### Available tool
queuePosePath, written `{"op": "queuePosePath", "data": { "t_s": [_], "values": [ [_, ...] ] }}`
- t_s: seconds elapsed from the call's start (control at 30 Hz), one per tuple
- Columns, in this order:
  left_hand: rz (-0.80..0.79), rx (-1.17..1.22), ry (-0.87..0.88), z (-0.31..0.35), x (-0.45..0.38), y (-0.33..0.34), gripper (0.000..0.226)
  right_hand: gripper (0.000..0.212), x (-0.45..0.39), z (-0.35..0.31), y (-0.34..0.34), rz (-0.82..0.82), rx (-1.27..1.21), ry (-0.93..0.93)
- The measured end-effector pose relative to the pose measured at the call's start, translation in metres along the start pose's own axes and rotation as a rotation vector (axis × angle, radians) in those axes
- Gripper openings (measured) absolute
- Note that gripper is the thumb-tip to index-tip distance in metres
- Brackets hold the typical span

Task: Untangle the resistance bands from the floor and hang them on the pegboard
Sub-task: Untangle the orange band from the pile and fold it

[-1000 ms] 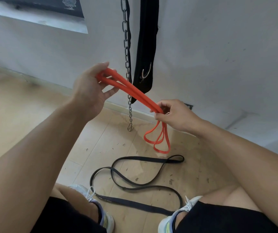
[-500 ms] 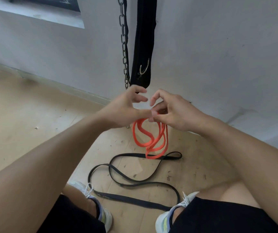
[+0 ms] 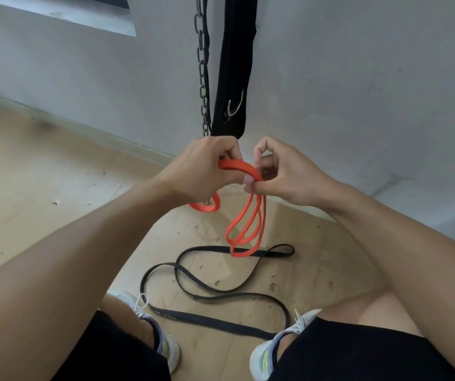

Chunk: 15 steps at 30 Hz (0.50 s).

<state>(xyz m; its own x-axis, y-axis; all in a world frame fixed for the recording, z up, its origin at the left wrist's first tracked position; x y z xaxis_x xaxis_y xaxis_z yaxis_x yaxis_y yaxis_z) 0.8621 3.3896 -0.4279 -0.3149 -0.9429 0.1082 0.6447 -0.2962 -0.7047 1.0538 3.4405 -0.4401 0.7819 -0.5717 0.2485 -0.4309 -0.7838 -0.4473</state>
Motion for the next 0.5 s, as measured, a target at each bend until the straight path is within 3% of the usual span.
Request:
{"op": "queuePosePath", "data": {
  "t_s": [0.13, 0.37, 0.5],
  "values": [
    [0.096, 0.069, 0.003, 0.0, 0.003, -0.013, 0.024, 0.036, -0.003, 0.009, 0.008, -0.047, -0.02, 0.079],
    [-0.09, 0.048, -0.07, -0.011, 0.009, -0.022, 0.028, 0.028, -0.003, 0.003, 0.001, -0.009, -0.026, 0.041],
    [-0.091, -0.043, -0.064, -0.008, 0.006, -0.004, 0.027, 0.027, -0.005, 0.003, 0.01, -0.03, -0.022, 0.02]
  ]
}}
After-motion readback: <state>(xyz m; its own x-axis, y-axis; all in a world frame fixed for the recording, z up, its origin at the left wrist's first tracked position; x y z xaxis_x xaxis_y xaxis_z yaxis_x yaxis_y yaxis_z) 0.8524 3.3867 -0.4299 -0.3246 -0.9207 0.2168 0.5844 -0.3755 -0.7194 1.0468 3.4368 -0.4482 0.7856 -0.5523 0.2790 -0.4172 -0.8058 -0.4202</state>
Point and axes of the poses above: each hand's wrist, its own x-axis away from the middle knuckle, its own y-axis out of the palm, z = x × y, the point moved 1 cm from there along -x, towards the middle knuckle, and after that the axes turned 14 degrees about -z, right-handed, at the moved point
